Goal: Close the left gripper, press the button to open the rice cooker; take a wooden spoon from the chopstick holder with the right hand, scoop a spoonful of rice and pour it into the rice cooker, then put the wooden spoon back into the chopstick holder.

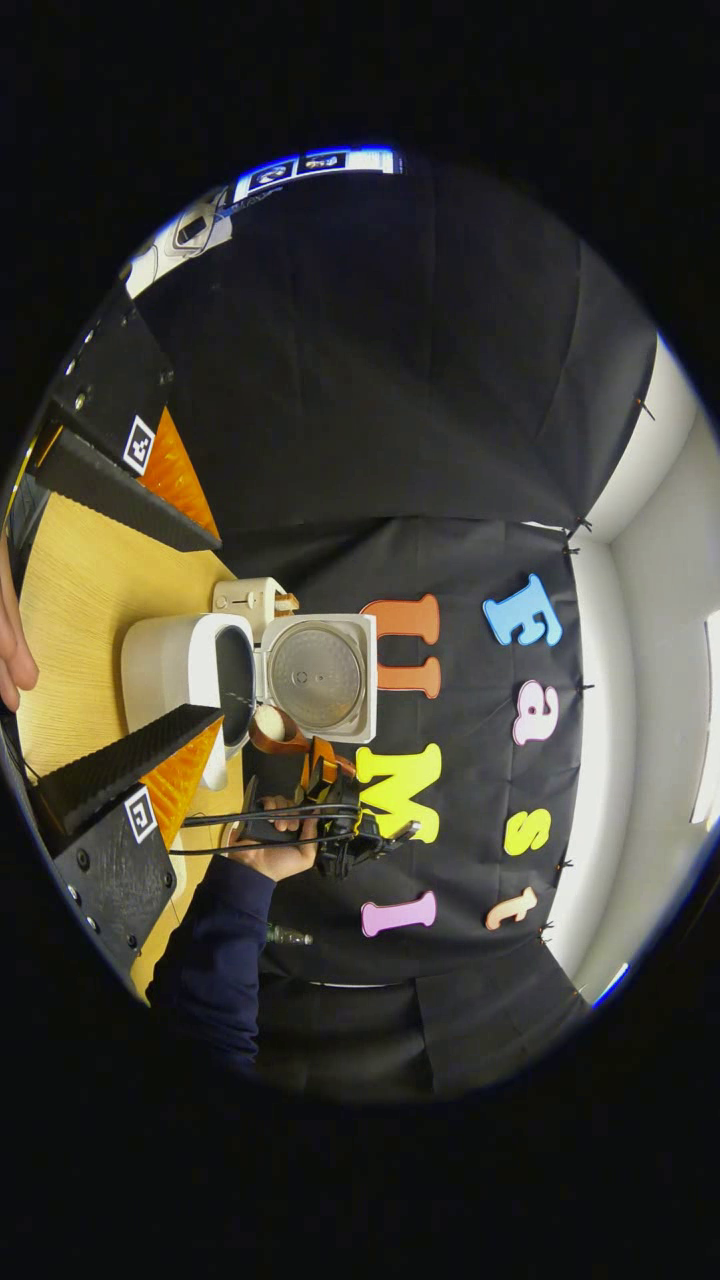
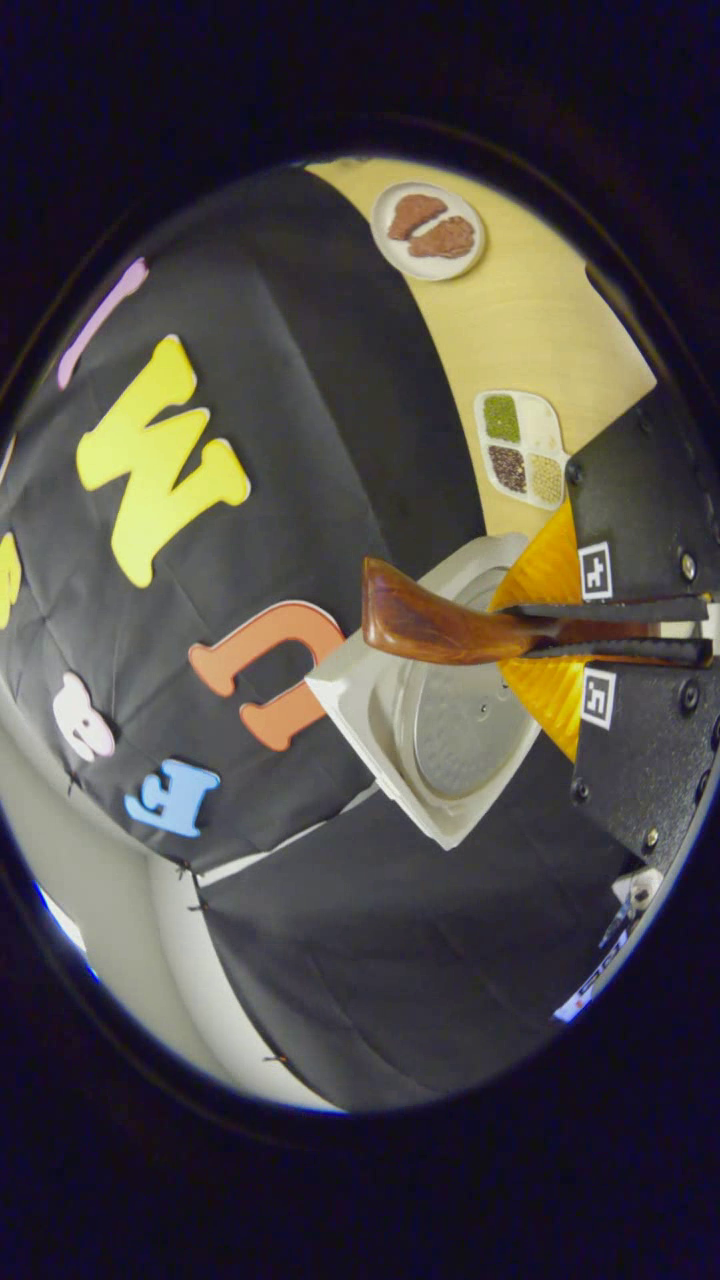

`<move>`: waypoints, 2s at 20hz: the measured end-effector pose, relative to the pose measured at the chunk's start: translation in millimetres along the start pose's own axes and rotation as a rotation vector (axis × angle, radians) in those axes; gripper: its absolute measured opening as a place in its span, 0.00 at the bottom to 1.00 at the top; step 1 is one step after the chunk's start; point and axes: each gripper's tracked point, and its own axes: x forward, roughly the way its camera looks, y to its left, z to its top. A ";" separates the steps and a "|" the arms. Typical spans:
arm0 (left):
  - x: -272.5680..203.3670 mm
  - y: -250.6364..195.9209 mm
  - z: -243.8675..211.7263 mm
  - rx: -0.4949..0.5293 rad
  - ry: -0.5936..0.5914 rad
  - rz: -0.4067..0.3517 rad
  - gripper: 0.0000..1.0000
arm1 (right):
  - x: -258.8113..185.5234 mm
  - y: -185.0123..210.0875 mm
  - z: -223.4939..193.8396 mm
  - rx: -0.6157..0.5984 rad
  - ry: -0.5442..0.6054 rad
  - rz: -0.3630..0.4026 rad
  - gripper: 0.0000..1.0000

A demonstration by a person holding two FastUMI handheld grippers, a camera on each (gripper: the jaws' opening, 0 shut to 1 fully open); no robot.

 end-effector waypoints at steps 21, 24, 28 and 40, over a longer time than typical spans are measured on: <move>5.8 4.9 -22.0 -0.030 0.030 -0.006 0.98 | -14.3 63.9 -14.9 -0.833 -0.129 -0.024 0.12; 8.0 -0.9 -19.9 -0.030 0.027 -0.009 0.98 | -28.2 46.9 -7.4 -0.758 -0.112 -0.063 0.12; 13.3 -15.9 -17.4 -0.038 0.025 -0.023 0.98 | -61.8 26.0 7.7 -0.647 -0.097 -0.088 0.12; 23.5 -83.9 -3.8 -0.030 0.011 -0.098 0.96 | -193.3 -67.7 61.1 -0.538 -0.131 -0.210 0.14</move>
